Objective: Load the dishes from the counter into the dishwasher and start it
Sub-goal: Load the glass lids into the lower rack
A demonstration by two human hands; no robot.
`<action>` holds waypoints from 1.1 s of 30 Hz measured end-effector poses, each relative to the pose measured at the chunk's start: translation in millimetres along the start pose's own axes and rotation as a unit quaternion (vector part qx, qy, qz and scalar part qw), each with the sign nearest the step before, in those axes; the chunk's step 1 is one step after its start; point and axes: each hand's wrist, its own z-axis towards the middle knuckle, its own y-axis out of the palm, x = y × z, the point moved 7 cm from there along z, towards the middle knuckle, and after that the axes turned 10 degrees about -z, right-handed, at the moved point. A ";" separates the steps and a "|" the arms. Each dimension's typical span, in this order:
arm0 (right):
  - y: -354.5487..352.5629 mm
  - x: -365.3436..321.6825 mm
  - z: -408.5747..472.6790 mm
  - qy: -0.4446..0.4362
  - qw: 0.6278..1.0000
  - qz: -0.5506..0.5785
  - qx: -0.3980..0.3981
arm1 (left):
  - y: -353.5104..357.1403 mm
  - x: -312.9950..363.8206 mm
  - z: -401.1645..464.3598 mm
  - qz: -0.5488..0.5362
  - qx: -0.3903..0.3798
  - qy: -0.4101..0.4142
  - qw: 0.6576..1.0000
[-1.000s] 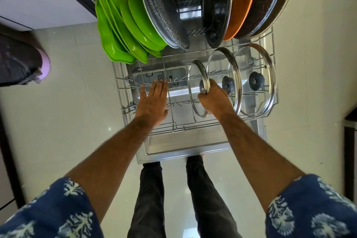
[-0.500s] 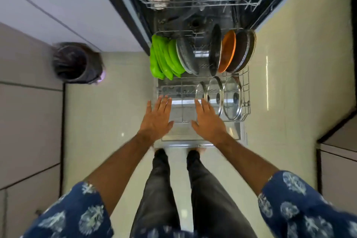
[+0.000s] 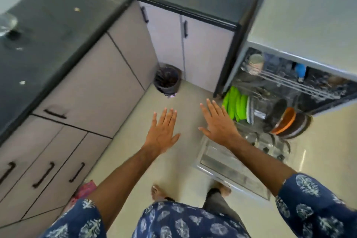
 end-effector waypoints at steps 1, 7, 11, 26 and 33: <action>-13.4 -20.2 15.2 -0.015 1.000 -0.009 0.013 | -11.1 -25.5 -10.2 -0.012 0.014 -0.014 1.000; -99.0 -147.5 100.5 -0.084 0.993 -0.035 0.073 | -80.3 -180.0 -73.9 -0.013 0.105 -0.103 0.989; -150.9 -226.7 154.1 -0.138 0.984 -0.036 0.109 | -113.3 -274.8 -103.0 -0.006 0.129 -0.166 0.978; -224.1 -412.9 403.0 -0.315 0.943 -0.042 0.102 | -153.4 -533.7 -97.5 -0.057 0.144 -0.359 0.920; -255.1 -466.0 521.8 -0.291 0.951 0.099 0.026 | -158.6 -616.6 -74.1 -0.104 0.143 -0.406 0.897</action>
